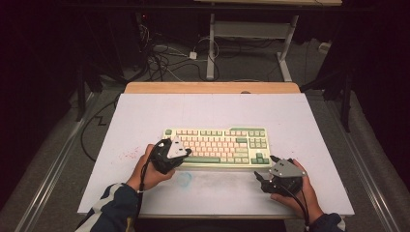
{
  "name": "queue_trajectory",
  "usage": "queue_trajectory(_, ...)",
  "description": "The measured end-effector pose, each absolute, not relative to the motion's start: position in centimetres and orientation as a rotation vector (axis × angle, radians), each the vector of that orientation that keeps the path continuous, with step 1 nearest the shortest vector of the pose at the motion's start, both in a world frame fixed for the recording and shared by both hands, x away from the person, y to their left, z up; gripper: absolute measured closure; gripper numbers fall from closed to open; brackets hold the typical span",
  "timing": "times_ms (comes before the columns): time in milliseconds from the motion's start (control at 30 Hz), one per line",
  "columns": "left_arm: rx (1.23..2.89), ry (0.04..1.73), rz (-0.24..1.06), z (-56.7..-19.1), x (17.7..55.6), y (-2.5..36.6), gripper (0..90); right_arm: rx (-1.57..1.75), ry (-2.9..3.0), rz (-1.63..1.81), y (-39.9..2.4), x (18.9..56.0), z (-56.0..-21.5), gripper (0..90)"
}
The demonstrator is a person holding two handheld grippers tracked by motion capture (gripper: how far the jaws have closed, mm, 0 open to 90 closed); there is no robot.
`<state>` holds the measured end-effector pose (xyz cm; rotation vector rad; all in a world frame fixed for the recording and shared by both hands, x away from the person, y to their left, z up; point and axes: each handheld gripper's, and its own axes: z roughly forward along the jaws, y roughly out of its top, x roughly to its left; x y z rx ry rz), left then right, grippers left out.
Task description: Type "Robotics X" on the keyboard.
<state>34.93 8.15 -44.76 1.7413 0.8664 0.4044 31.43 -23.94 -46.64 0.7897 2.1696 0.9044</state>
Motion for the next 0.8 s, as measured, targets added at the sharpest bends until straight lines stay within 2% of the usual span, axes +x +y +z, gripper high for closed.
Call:
queue_trajectory(467, 1.88, 0.832, 0.393, -47.3, 35.0, 5.0, 87.1, 0.786, 2.173, 0.896, -24.1, 31.5, -46.7, 25.5)
queue_trajectory(800, 1.798, 0.83, 0.399, -45.5, 35.0, 5.9, 85.0, 0.785, 2.169, 0.897, -24.2, 31.4, -46.6, 25.6)
